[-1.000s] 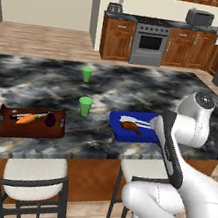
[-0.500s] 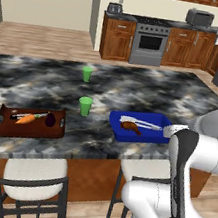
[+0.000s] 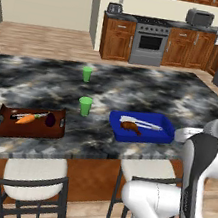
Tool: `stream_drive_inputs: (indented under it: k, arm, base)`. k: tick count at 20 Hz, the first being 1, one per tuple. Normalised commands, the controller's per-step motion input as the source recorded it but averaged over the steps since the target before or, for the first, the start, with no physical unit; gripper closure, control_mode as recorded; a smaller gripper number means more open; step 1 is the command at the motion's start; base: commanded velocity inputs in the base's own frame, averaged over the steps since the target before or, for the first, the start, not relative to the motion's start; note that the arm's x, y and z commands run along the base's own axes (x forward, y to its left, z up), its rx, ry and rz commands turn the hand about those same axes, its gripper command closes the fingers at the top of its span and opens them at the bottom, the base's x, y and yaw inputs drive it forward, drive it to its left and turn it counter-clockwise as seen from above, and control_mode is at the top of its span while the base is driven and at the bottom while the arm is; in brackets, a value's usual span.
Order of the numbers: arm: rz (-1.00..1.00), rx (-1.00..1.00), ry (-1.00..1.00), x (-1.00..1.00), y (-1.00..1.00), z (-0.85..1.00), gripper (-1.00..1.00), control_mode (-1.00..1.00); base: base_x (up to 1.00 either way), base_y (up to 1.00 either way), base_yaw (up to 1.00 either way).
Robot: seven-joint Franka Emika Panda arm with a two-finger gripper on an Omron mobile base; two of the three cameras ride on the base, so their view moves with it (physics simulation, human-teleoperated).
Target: Gather the eggplant and carrot from the fridge and place them on a tray on the dining counter. Then gather the steak and chicken drumstick from the fridge and place them on the other tray.
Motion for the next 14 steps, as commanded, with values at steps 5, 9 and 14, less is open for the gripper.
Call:
stream_drive_inputs:
  k: [5,9,14]
  arm:
    - [0.0,-0.01,-0.03,-0.04,0.01,0.0,-1.0,1.0]
    - [0.0,0.0,0.0,0.0,0.0,0.0,-1.0,1.0]
    - [0.0,0.0,0.0,0.0,0.0,0.0,-1.0,1.0]
  base:
    - [-0.42,-0.21,-0.05]
    - [-0.84,-0.71,-0.19]
    - [-0.28,-0.85,-0.18]
